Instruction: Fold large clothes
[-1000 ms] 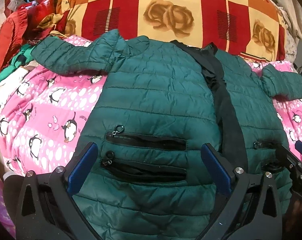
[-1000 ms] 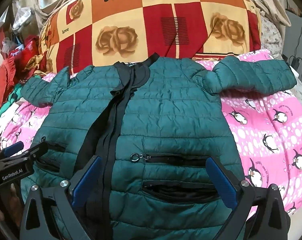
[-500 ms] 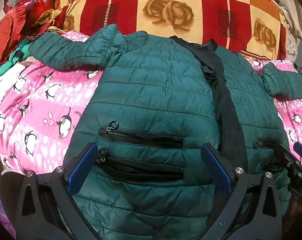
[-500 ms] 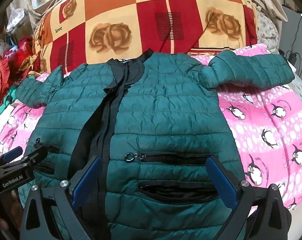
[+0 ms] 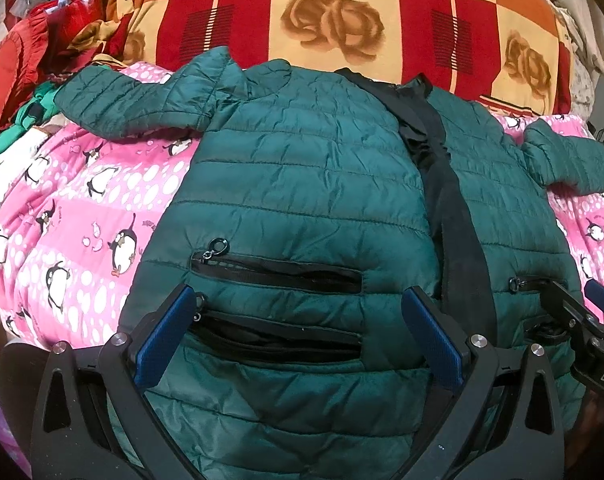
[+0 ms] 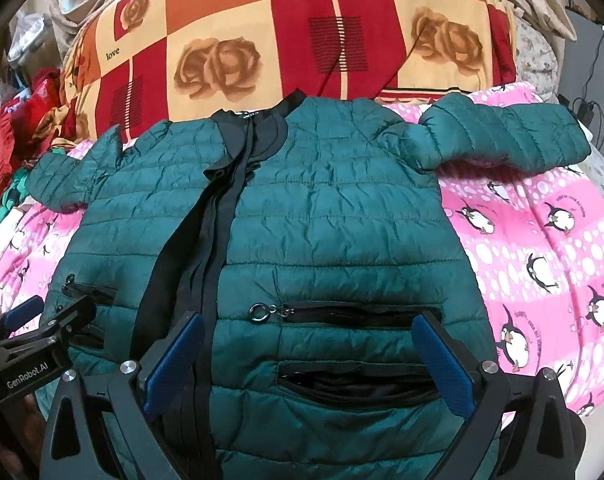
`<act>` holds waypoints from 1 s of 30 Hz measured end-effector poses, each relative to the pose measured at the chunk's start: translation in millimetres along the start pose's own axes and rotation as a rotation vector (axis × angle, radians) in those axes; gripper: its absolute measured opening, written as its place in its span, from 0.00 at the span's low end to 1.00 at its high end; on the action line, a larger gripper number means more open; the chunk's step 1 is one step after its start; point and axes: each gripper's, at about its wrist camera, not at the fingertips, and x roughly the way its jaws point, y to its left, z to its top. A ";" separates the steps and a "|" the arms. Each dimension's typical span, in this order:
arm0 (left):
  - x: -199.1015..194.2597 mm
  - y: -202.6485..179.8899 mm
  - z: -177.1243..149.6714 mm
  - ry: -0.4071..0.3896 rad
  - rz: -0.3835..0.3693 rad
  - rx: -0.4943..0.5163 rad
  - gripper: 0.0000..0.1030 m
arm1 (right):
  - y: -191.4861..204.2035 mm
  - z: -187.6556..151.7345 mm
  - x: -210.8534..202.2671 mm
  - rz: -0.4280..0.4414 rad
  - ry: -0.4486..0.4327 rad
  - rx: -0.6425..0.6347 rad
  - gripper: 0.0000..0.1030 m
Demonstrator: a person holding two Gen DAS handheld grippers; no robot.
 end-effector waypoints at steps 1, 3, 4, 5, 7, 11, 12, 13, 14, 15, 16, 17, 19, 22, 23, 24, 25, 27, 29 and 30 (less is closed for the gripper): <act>-0.4 0.5 0.0 0.000 -0.002 -0.001 1.00 | 0.1 0.3 0.6 0.003 0.002 0.005 1.00; -0.2 0.7 -0.2 0.002 -0.002 -0.001 1.00 | 0.4 0.2 1.6 0.005 0.005 0.008 1.00; 0.2 0.4 -0.3 0.004 -0.002 -0.003 1.00 | 1.3 -0.1 2.1 0.008 0.005 0.011 1.00; 0.9 0.1 -0.3 0.006 -0.001 -0.006 1.00 | 1.5 0.0 2.7 0.007 0.006 0.011 1.00; 1.9 -0.1 -0.3 0.008 0.001 -0.009 1.00 | 2.7 0.7 3.9 0.011 0.010 0.015 1.00; 3.1 0.1 -0.4 0.009 0.002 -0.016 1.00 | 2.7 1.4 5.9 0.007 0.009 0.020 1.00; 3.4 0.1 -0.5 0.010 0.001 -0.017 1.00 | 2.3 1.6 6.6 0.007 0.011 0.025 1.00; 4.0 0.1 -0.4 0.011 0.001 -0.018 1.00 | 1.7 1.7 7.3 0.007 0.012 0.030 1.00; 4.6 0.4 0.1 0.012 0.001 -0.020 1.00 | 1.4 1.7 7.6 0.004 0.010 0.034 1.00; 5.2 0.6 0.2 0.012 0.001 -0.023 1.00 | 1.3 1.9 7.7 -0.001 0.008 0.036 1.00; 5.7 1.0 0.5 0.012 0.000 -0.025 1.00 | 1.3 2.4 8.0 -0.001 0.007 0.037 1.00; 6.0 1.3 0.4 0.012 0.000 -0.027 1.00 | 1.6 2.5 8.3 0.000 0.007 0.038 1.00; 6.9 1.4 0.6 0.013 -0.001 -0.031 1.00 | 1.9 2.5 9.4 0.003 0.008 0.046 1.00; 7.4 1.4 0.7 0.013 0.000 -0.030 1.00 | 2.8 2.6 12.9 0.002 0.017 0.051 1.00; 7.5 1.5 0.7 0.013 0.000 -0.030 1.00 | 3.3 2.6 13.9 0.004 0.020 0.050 1.00; 7.8 1.6 1.0 0.012 0.001 -0.029 1.00 | 3.3 2.5 14.5 0.007 0.018 0.049 1.00; 8.1 1.8 1.3 0.012 0.001 -0.030 1.00 | 3.6 2.9 15.1 0.011 0.017 0.048 1.00; 8.1 1.8 1.1 0.012 0.001 -0.031 1.00 | 5.7 3.9 16.3 0.013 0.020 0.038 1.00; 8.4 1.9 2.6 0.011 0.002 -0.031 1.00 | 7.7 5.1 16.8 0.009 0.019 0.030 1.00; 8.6 1.7 3.2 0.011 0.004 -0.030 1.00 | 9.1 5.6 17.1 0.008 0.019 0.026 1.00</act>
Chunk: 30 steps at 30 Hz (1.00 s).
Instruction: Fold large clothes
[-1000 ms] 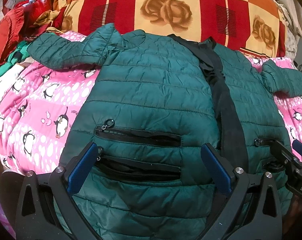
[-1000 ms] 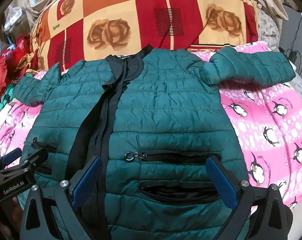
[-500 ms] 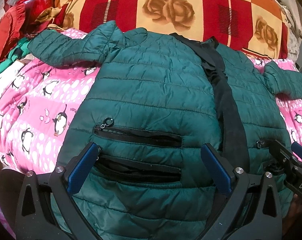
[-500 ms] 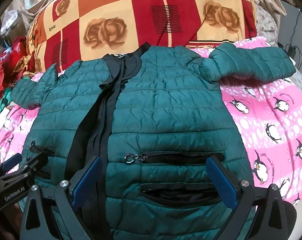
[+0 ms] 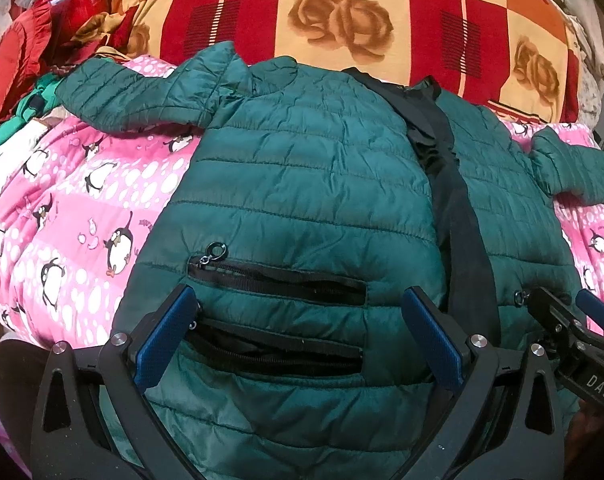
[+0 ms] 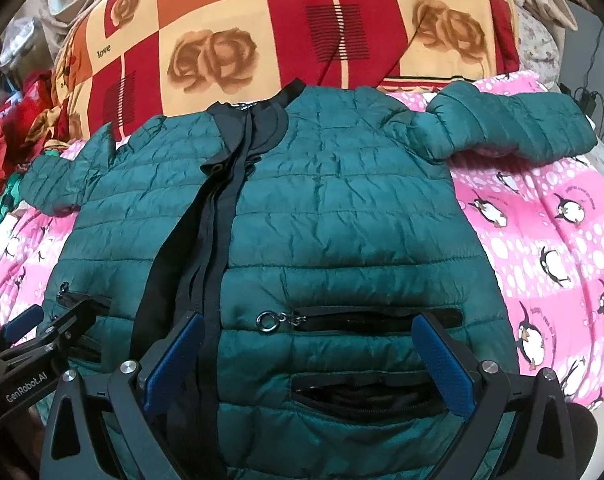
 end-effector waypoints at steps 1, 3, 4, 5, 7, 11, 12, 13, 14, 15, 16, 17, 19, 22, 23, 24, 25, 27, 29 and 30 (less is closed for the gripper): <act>0.2 -0.4 0.8 0.000 0.002 0.001 1.00 | 1.0 0.7 0.3 -0.002 -0.001 -0.005 1.00; 1.2 -0.4 2.2 -0.001 0.006 0.003 1.00 | 1.2 1.8 1.0 -0.003 -0.002 -0.007 1.00; 1.8 -0.4 2.8 0.000 0.007 0.003 1.00 | 1.2 2.1 1.4 -0.002 -0.003 -0.006 1.00; 1.7 -0.3 2.6 0.000 0.006 0.003 1.00 | 1.2 2.8 1.8 0.001 -0.002 -0.003 1.00; 2.7 -0.1 4.0 -0.002 0.010 -0.001 1.00 | 1.0 4.0 2.8 0.003 -0.002 -0.001 1.00; 5.0 0.8 4.8 -0.003 0.020 -0.005 1.00 | 2.2 5.2 3.2 0.000 -0.005 -0.003 1.00; 6.1 0.8 5.0 -0.001 0.021 -0.005 1.00 | 2.3 5.3 3.5 0.002 -0.005 -0.003 1.00; 6.9 0.8 5.2 0.001 0.022 -0.005 1.00 | 2.8 5.6 3.7 0.004 -0.003 -0.003 1.00; 7.5 0.6 4.9 0.003 0.023 -0.004 1.00 | 3.0 5.7 4.1 0.005 -0.002 -0.003 1.00; 8.2 0.3 4.9 0.004 0.024 -0.002 1.00 | 3.2 5.9 4.8 0.005 0.000 -0.004 1.00; 8.6 -0.1 4.8 0.004 0.025 0.000 1.00 | 3.2 6.2 5.2 0.006 0.002 -0.005 1.00; 8.8 -0.4 4.6 0.005 0.026 0.000 1.00 | 3.5 6.3 5.4 0.004 0.002 -0.007 1.00; 8.9 -0.6 4.5 0.005 0.026 0.001 1.00 | 3.6 6.2 5.2 0.004 0.000 -0.007 1.00; 8.8 -1.2 4.4 0.002 0.027 0.001 1.00 | 3.8 6.9 5.1 -0.001 -0.005 -0.009 1.00; 8.6 -1.4 4.3 0.001 0.027 0.002 1.00 | 3.9 7.1 5.4 -0.003 -0.006 -0.010 1.00; 8.6 -1.5 4.2 -0.001 0.028 0.002 1.00 | 4.0 7.4 5.6 -0.002 -0.006 -0.009 1.00; 8.5 -1.6 4.2 -0.001 0.028 0.003 1.00 | 4.0 7.5 5.0 0.001 -0.005 -0.007 1.00; 8.4 -1.5 4.4 -0.002 0.028 0.002 1.00 | 3.2 7.5 5.2 0.001 -0.004 -0.003 1.00; 8.4 -1.6 4.8 -0.002 0.030 0.003 1.00 | 2.9 7.6 4.7 0.007 -0.001 0.001 1.00; 8.3 -1.7 5.0 -0.002 0.031 0.003 1.00 | 2.8 7.7 4.6 0.007 -0.001 0.002 1.00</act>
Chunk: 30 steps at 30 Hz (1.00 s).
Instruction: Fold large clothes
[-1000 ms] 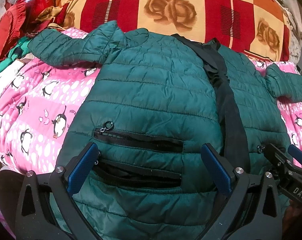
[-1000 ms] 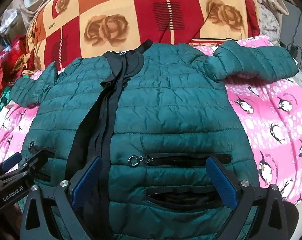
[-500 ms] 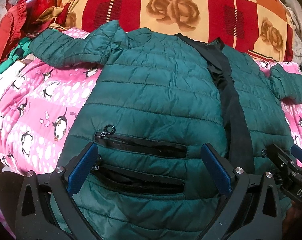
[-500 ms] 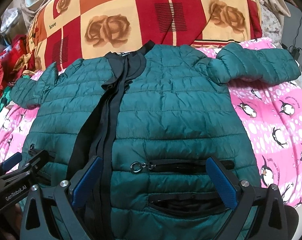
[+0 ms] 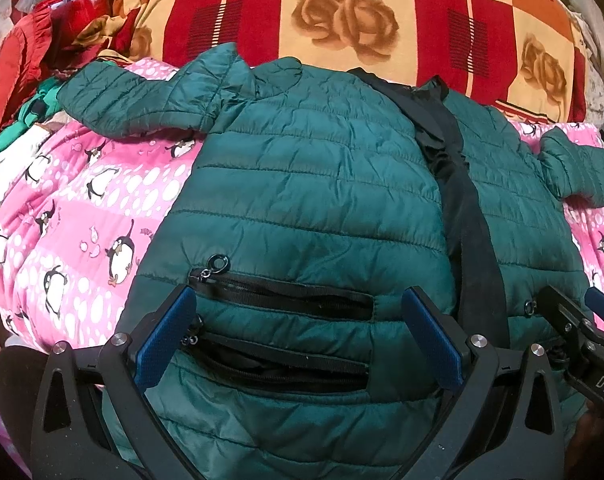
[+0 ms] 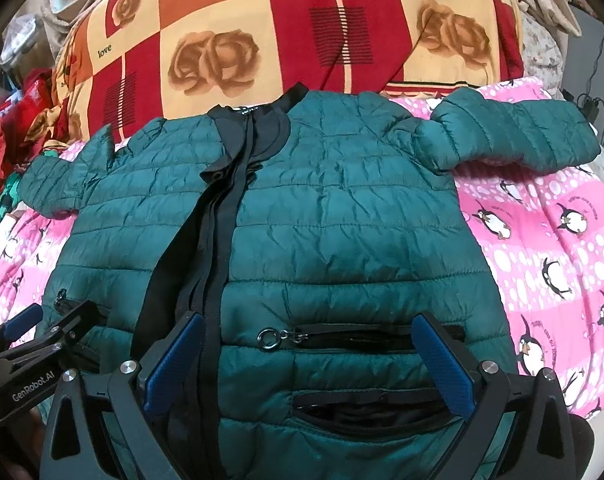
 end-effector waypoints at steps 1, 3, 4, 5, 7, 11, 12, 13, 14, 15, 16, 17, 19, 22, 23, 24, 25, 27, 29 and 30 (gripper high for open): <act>-0.2 -0.3 0.5 -0.001 0.001 0.001 1.00 | 0.0 0.0 0.0 -0.001 0.000 -0.001 1.00; -1.3 -0.4 1.0 -0.006 0.004 0.003 1.00 | -0.1 0.0 -0.1 0.000 0.000 -0.002 1.00; -2.2 -0.4 1.4 -0.011 0.007 0.005 1.00 | 0.0 -0.1 -0.2 0.000 -0.002 -0.002 1.00; -3.1 -0.4 1.7 -0.015 0.010 0.007 1.00 | -0.1 0.0 -0.4 0.001 -0.004 -0.002 1.00; -5.2 -0.8 2.6 -0.023 0.011 0.011 1.00 | 0.7 1.1 -0.9 0.003 -0.006 -0.005 1.00; -9.4 -0.5 6.6 -0.033 0.006 0.009 1.00 | 2.9 5.1 -1.4 0.003 -0.009 -0.008 1.00; -10.7 -0.5 7.5 -0.037 0.007 0.009 1.00 | 2.8 6.1 -1.9 0.002 -0.013 -0.008 1.00; -11.8 -0.6 8.7 -0.041 0.007 0.010 1.00 | 3.4 7.5 -2.2 0.002 -0.015 -0.006 1.00; -12.4 -0.7 9.9 -0.045 0.009 0.010 1.00 | 3.6 8.5 -2.5 0.002 -0.018 -0.005 1.00; -13.5 -0.5 11.6 -0.050 0.011 0.009 1.00 | 3.5 9.9 -2.7 0.002 -0.019 -0.002 1.00; -14.1 -0.4 13.0 -0.052 0.011 0.008 1.00 | 3.3 11.4 -3.0 0.002 -0.021 0.000 1.00; -14.7 -0.1 14.6 -0.055 0.011 0.005 1.00 | 3.1 12.7 -3.3 0.002 -0.023 0.002 1.00; -15.8 0.9 18.7 -0.061 0.011 0.000 1.00 | 2.8 15.5 -4.2 0.005 -0.028 0.007 1.00; -17.9 3.7 25.7 -0.074 0.014 -0.011 1.00 | 3.6 19.9 -3.7 0.004 -0.029 0.006 1.00; -18.6 5.0 27.5 -0.079 0.016 -0.014 1.00 | 4.2 21.9 -3.3 0.004 -0.028 0.006 1.00; -19.0 6.5 30.6 -0.083 0.018 -0.019 1.00 | 5.0 23.9 -2.8 0.004 -0.027 0.003 1.00; -19.3 7.6 32.7 -0.086 0.020 -0.022 1.00 | 6.1 26.6 -2.3 0.004 -0.027 0.001 1.00; -19.5 10.5 37.5 -0.091 0.025 -0.028 1.00 | 8.6 31.8 -2.1 0.005 -0.033 -0.003 1.00; -19.1 12.8 41.7 -0.095 0.030 -0.031 1.00 | 10.8 36.2 -1.7 0.010 -0.039 -0.002 1.00; -18.9 13.8 43.4 -0.096 0.032 -0.032 1.00 | 12.2 39.1 -1.1 0.013 -0.041 -0.001 1.00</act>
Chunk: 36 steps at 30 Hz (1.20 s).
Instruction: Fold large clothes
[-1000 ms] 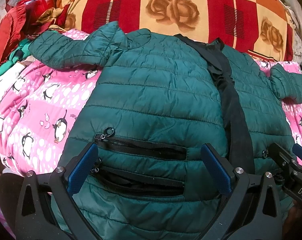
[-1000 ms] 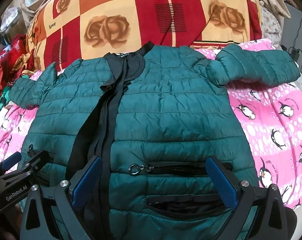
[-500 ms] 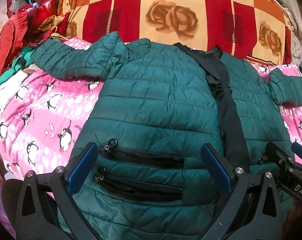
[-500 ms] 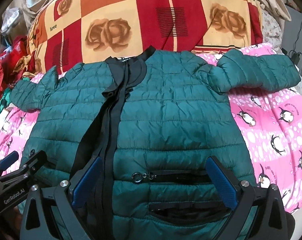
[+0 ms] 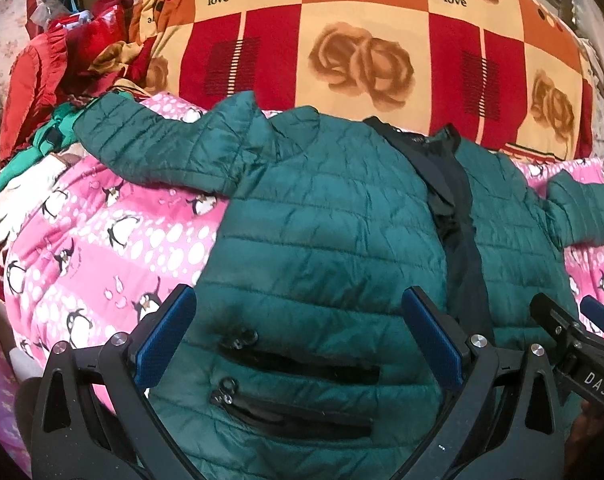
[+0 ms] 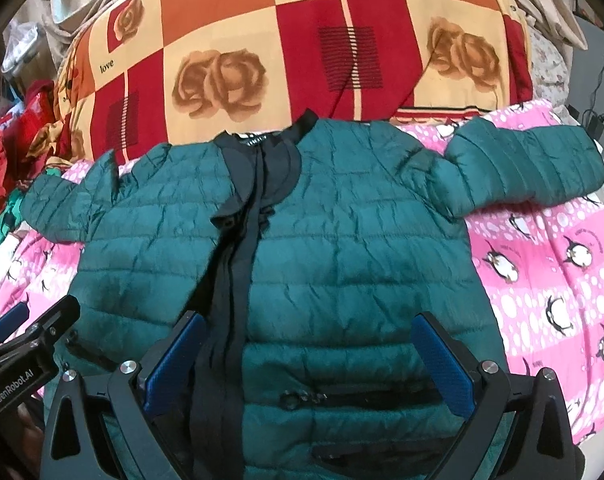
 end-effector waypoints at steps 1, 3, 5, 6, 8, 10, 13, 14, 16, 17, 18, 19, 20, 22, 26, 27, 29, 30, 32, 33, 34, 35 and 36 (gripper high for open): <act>0.7 1.2 2.5 -0.001 0.004 -0.002 1.00 | 1.6 2.7 1.0 0.004 -0.003 0.001 1.00; 1.6 4.1 7.2 -0.006 0.013 -0.005 1.00 | 5.1 6.5 3.7 0.008 -0.002 0.000 1.00; 2.8 8.7 13.2 -0.011 0.022 -0.012 1.00 | 7.7 9.3 6.2 0.015 0.001 -0.003 1.00; 3.9 11.2 16.6 -0.011 0.025 -0.015 1.00 | 8.8 10.2 7.4 0.017 0.002 -0.005 1.00; 5.9 16.5 22.6 -0.011 0.034 -0.021 1.00 | 10.4 12.4 10.1 0.015 0.004 -0.010 1.00; 8.1 21.9 29.4 -0.019 0.055 -0.023 1.00 | 11.4 14.6 12.4 0.018 0.006 -0.013 1.00; 12.8 32.6 39.5 -0.023 0.076 -0.032 1.00 | 11.5 18.4 16.0 0.020 0.007 -0.012 1.00; 14.5 37.3 43.1 -0.021 0.078 -0.041 1.00 | 11.5 19.8 17.1 0.021 0.008 -0.011 1.00; 17.9 48.1 50.8 -0.025 0.095 -0.065 1.00 | 11.6 22.9 18.9 0.021 0.006 -0.011 1.00; 19.1 53.1 54.1 -0.031 0.107 -0.072 1.00 | 11.8 24.3 19.8 0.020 0.004 -0.011 1.00; 20.6 57.7 57.3 -0.037 0.121 -0.077 1.00 | 11.9 26.4 20.8 0.020 0.000 -0.011 1.00; 22.8 63.1 60.8 -0.042 0.138 -0.080 1.00 | 12.1 28.0 21.1 0.021 -0.003 -0.011 1.00; 25.7 68.8 64.1 -0.044 0.155 -0.084 1.00 | 12.3 30.0 22.9 0.015 -0.004 -0.013 1.00; 31.5 81.6 69.5 -0.043 0.178 -0.095 1.00 | 12.4 34.1 25.8 0.011 -0.003 -0.013 1.00; 43.7 112.3 82.2 -0.042 0.207 -0.146 1.00 | 14.3 37.6 32.2 0.015 -0.001 -0.013 1.00; 46.5 120.2 85.3 -0.043 0.210 -0.161 1.00 | 15.2 37.8 34.1 0.015 0.001 -0.014 1.00; 52.8 138.2 92.6 -0.052 0.219 -0.195 1.00 | 16.5 37.9 39.1 0.019 0.012 -0.014 1.00; 56.5 147.3 96.5 -0.055 0.223 -0.211 1.00 | 17.3 37.8 41.1 0.023 0.016 -0.013 1.00; 63.9 163.4 103.0 -0.055 0.226 -0.245 1.00 | 19.9 37.5 45.3 0.031 0.020 -0.016 1.00; 69.2 174.8 106.4 -0.054 0.227 -0.271 1.00 | 21.7 37.7 47.6 0.032 0.024 -0.020 1.00; 73.0 182.6 108.8 -0.053 0.227 -0.291 1.00 | 23.0 37.4 50.1 0.031 0.028 -0.025 1.00; 77.6 191.7 111.1 -0.051 0.227 -0.313 1.00 | 24.7 37.8 52.2 0.033 0.033 -0.030 1.00; 82.6 201.1 113.4 -0.048 0.229 -0.334 1.00 | 26.5 38.3 54.5 0.034 0.037 -0.035 1.00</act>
